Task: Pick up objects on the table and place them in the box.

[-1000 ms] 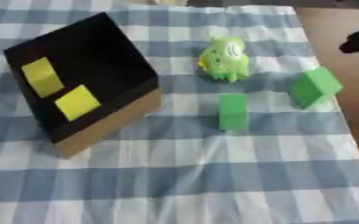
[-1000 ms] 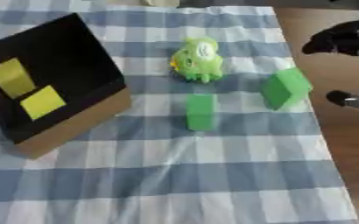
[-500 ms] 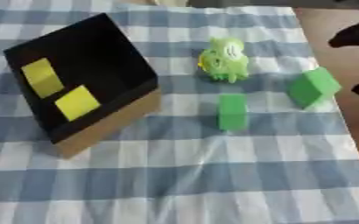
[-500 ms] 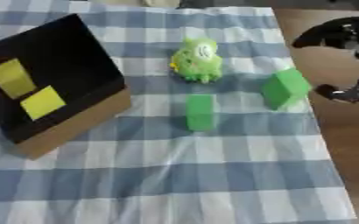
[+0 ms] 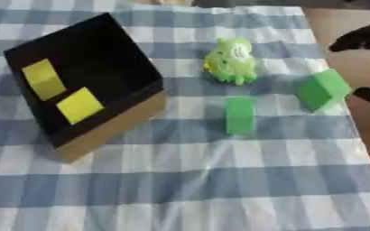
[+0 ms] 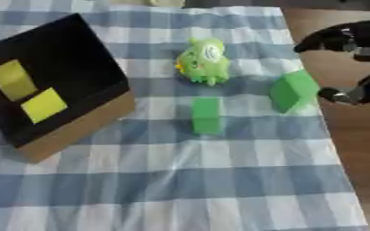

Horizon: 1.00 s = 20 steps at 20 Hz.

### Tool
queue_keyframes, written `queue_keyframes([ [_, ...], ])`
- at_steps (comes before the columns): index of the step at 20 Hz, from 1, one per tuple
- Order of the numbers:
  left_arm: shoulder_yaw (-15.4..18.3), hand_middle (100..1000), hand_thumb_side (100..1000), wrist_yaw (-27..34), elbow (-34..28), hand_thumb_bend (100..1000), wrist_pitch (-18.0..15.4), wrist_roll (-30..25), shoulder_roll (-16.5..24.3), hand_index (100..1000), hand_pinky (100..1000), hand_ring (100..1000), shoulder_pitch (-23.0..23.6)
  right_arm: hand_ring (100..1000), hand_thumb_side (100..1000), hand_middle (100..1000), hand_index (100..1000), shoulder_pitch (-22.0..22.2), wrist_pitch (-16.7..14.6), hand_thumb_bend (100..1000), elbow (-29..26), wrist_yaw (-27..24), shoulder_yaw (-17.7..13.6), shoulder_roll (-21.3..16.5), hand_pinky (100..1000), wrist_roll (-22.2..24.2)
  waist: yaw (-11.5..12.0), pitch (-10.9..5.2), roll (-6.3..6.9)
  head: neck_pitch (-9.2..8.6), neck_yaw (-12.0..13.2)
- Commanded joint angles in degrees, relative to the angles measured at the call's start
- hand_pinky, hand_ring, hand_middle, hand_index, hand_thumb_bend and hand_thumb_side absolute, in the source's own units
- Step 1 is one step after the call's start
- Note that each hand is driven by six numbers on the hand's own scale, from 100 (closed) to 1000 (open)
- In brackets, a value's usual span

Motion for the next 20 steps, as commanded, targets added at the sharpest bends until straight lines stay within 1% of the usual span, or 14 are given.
queue_keyframes([
  [1, -0.08, 776, 640, 0.15, -0.98, 580, 0.02, -0.33, 0.88, 815, 745, 917, -0.58, 964, 302, 907, 1000, -1.47, -1.65, 298, 0.72, -1.34, -0.53, -1.16, 966, 3.87, -0.01, -2.03, -0.74, 0.09, -0.28],
  [2, -0.13, 777, 641, 0.19, -0.98, 580, 0.03, -0.38, 0.87, 815, 745, 918, -0.58, 965, 286, 908, 1000, -1.82, -1.64, 321, 1.03, -1.42, -0.53, -0.95, 968, 4.37, 0.0, -2.04, -0.73, 0.08, -0.31],
  [3, -0.18, 777, 641, 0.22, -0.98, 579, 0.05, -0.44, 0.86, 815, 745, 918, -0.59, 966, 289, 909, 1000, -2.15, -1.63, 331, 1.36, -1.32, -0.51, -0.75, 968, 4.74, 0.02, -2.04, -0.71, 0.07, -0.35],
  [13, -0.37, 777, 642, 0.43, -0.98, 578, 0.09, -0.74, 0.7, 815, 745, 919, -0.7, 962, 330, 904, 1000, -4.57, -1.94, 313, 4.35, 0.71, 0.79, 1.57, 965, 5.61, 0.28, -1.91, -0.58, -0.01, -0.65],
  [20, -0.32, 778, 642, 0.5, -0.98, 577, 0.08, -0.73, 0.52, 815, 745, 920, -0.85, 962, 355, 905, 1000, -5.15, -2.24, 309, 6.08, 1.86, 1.66, 2.8, 966, 7.21, 0.51, -1.65, -0.43, 0.21, -0.7],
])
